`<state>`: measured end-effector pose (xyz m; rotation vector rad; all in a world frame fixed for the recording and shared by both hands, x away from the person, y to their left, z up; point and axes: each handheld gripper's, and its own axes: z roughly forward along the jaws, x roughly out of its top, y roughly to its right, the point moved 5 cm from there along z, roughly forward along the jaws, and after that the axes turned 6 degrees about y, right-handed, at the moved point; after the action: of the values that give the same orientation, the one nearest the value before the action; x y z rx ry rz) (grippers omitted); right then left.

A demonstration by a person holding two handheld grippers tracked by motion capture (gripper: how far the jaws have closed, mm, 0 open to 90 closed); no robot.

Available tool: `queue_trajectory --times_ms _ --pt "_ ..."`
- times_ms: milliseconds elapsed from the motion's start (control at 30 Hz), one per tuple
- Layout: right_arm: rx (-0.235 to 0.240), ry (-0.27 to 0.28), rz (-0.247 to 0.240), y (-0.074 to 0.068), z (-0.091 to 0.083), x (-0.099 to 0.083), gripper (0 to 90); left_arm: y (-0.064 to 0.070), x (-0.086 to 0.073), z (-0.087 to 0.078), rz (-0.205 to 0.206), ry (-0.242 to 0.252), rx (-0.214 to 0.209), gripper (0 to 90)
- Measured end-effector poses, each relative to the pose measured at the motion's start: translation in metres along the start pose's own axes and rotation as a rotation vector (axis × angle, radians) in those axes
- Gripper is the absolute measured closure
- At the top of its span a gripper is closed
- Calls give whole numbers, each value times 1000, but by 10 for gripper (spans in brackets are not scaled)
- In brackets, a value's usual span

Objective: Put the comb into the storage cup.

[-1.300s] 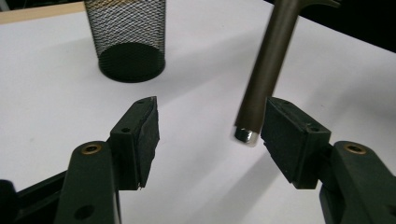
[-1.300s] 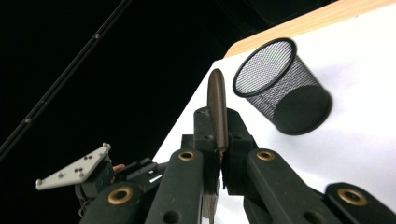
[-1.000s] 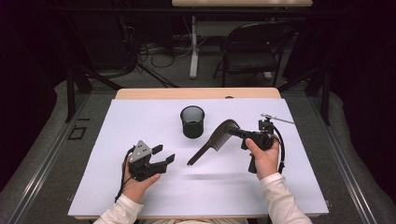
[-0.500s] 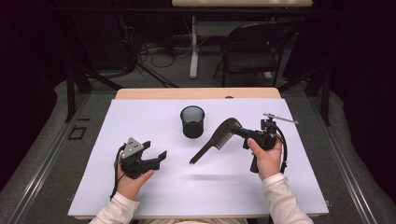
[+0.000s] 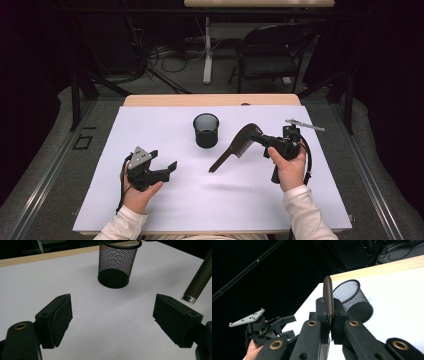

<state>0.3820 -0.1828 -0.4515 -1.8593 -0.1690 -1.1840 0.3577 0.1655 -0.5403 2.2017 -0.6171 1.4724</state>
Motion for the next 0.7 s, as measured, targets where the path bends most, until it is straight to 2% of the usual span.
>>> queue_trajectory --times_ms 167,300,433,467,700 --pt "4 3 -7 -1 -2 0 873 -1 0 0 -22 3 -2 160" --pt "2 17 -21 -1 -3 2 873 -2 0 -1 -14 11 -3 160" --pt "-3 20 -55 -4 -3 4 873 -3 1 -2 -6 16 -3 160" --pt "-14 19 -81 -6 -2 4 873 -4 0 -1 -10 15 -1 160" --pt "-44 15 -128 -7 -1 9 873 -6 1 -3 -14 21 9 160"
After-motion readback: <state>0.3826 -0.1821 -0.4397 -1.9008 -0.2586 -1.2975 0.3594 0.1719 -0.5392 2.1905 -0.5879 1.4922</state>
